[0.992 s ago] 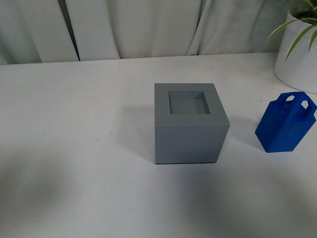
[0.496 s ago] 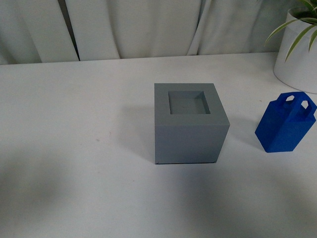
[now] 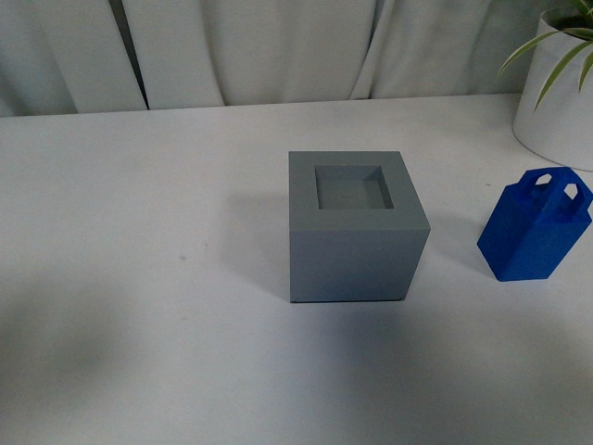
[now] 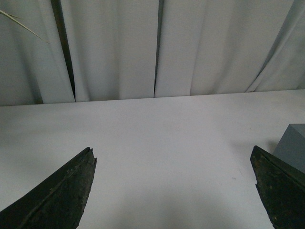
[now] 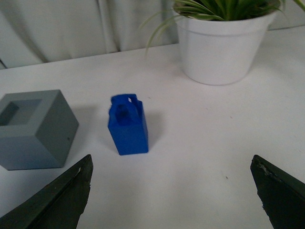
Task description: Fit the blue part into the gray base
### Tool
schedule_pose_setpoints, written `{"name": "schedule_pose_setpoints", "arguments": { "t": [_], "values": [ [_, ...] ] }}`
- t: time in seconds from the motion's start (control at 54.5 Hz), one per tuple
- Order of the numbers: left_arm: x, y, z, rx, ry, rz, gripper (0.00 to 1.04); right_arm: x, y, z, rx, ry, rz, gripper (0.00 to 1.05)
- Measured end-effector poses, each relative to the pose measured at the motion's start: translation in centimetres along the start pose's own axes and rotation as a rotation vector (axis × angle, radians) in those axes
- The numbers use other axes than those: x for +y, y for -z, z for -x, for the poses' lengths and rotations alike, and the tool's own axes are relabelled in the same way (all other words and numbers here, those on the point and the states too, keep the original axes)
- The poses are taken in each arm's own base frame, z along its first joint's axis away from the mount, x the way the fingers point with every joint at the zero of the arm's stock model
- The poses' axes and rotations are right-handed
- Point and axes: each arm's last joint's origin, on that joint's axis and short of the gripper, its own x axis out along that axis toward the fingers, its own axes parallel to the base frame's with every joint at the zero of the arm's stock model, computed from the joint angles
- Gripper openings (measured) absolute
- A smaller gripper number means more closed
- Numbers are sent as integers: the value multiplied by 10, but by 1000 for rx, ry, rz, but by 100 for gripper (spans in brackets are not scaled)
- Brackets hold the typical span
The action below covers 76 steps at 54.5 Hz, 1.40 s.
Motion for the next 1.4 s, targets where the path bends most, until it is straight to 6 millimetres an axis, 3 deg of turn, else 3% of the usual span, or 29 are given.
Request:
{"name": "schedule_pose_setpoints", "arguments": {
  "t": [0.129,0.202,0.496,0.735,1.01,1.396],
  "values": [
    [0,0,0,0,0,0,99,-4,-33,-19,4,-100,67,97],
    [0,0,0,0,0,0,99,-10,-56,-45,80,-184,139,97],
    [0,0,0,0,0,0,99,-17,-87,-116,398,-407,378,97],
    [0,0,0,0,0,0,99,0,-116,-179,640,-633,732,97],
    [0,0,0,0,0,0,99,21,-123,-217,833,-822,1005,97],
    [0,0,0,0,0,0,99,38,-98,-241,949,-939,1182,97]
  ]
}}
